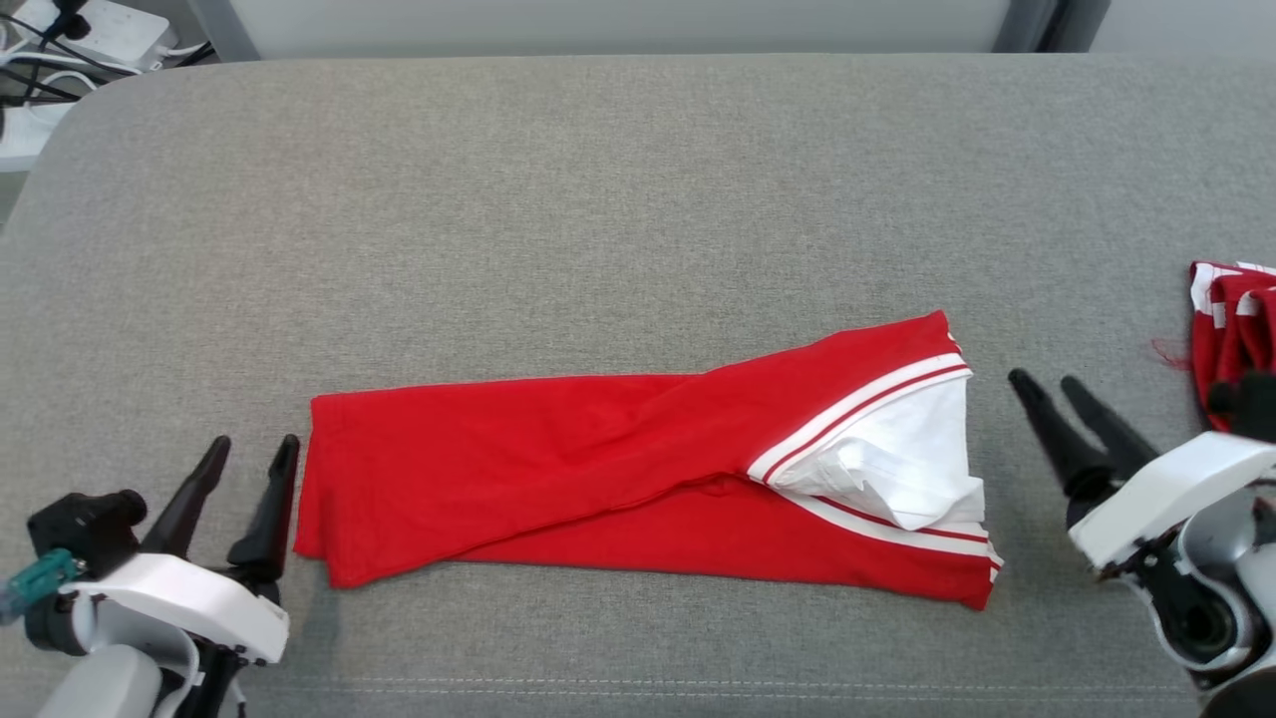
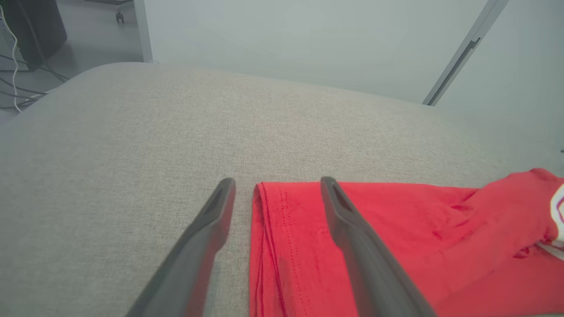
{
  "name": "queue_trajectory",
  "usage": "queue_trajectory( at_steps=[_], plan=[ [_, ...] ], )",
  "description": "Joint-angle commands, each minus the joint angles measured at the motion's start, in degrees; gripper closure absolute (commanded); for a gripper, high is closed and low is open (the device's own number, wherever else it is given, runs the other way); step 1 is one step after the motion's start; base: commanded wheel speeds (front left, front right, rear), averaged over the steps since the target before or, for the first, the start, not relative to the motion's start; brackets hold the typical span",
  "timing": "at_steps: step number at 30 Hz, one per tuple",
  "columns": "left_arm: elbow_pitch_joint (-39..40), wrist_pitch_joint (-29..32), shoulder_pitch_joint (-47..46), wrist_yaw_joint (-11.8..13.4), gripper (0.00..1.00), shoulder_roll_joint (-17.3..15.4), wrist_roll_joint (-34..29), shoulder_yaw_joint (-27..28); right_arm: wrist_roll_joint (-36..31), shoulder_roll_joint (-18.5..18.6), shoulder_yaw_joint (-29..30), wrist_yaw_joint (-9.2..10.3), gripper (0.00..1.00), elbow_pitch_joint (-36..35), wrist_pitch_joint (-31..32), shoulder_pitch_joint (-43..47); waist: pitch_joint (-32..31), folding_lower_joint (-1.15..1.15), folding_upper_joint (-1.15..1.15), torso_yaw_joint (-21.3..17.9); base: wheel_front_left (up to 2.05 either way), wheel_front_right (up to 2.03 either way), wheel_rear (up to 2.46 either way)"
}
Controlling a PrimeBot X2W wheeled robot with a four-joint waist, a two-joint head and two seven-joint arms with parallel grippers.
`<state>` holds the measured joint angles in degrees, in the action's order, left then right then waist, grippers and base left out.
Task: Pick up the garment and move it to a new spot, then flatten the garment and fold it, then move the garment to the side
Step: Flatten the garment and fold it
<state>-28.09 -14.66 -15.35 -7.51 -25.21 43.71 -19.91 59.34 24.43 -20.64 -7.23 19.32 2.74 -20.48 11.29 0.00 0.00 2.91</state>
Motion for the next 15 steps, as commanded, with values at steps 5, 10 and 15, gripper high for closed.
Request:
queue_trajectory(
  at_steps=[5, 10, 15],
  plan=[
    [4.5, -0.3, 2.2, 0.0, 0.0, 3.0, -5.8, 7.7, -2.4, -2.9, 0.2, -0.25, 0.0, 4.2, -1.4, 1.8, 0.0, 0.0, 0.0, 2.0, 0.0, 0.0, 0.0],
    [6.5, -0.3, 3.8, 0.0, 0.0, 5.7, -8.2, 10.0, -2.8, -5.1, 0.9, -0.25, 0.0, 8.7, -3.0, 1.2, 0.5, 0.0, 0.0, 3.8, 0.0, 0.0, 0.0],
    [7.5, -0.3, 4.6, 0.0, 0.0, 7.2, -9.4, 9.9, -3.3, -6.1, 0.1, -0.25, 0.0, 12.0, -3.2, -0.1, 1.2, 0.0, 0.0, 5.4, 0.0, 0.0, 0.0]
  ],
)
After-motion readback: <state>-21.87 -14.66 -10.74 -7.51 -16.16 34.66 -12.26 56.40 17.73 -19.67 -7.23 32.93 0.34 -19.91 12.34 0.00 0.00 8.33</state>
